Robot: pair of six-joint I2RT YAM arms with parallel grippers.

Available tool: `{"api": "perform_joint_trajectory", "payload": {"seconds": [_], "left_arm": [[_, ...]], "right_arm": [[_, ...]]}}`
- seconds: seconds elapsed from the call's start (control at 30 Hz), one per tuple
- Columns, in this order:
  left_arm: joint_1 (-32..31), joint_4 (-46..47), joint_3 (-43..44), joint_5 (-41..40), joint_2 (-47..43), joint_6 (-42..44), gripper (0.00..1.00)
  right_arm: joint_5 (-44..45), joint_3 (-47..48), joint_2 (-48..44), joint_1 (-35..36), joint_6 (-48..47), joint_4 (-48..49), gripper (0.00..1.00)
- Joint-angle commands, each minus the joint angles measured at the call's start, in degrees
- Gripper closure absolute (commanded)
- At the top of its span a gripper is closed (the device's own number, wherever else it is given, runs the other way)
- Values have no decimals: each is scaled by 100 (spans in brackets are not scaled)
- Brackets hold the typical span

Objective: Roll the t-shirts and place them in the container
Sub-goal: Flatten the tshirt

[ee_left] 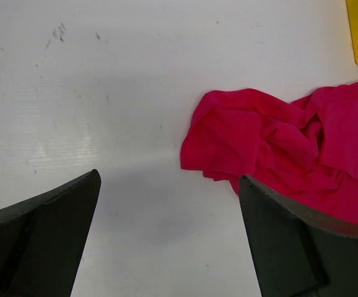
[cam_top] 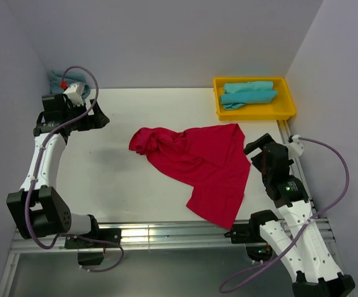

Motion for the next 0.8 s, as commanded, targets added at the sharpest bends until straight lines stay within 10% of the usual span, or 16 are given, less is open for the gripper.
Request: {"api": "perform_joint_trajectory", "payload": {"seconds": [0.0, 0.77], "left_arm": [[19, -190, 242, 131, 160, 144, 1], [1, -507, 198, 817, 978, 584, 1]], "right_arm": [[-73, 270, 332, -24, -165, -361, 0], [-873, -1303, 1318, 275, 899, -265, 24]]}}
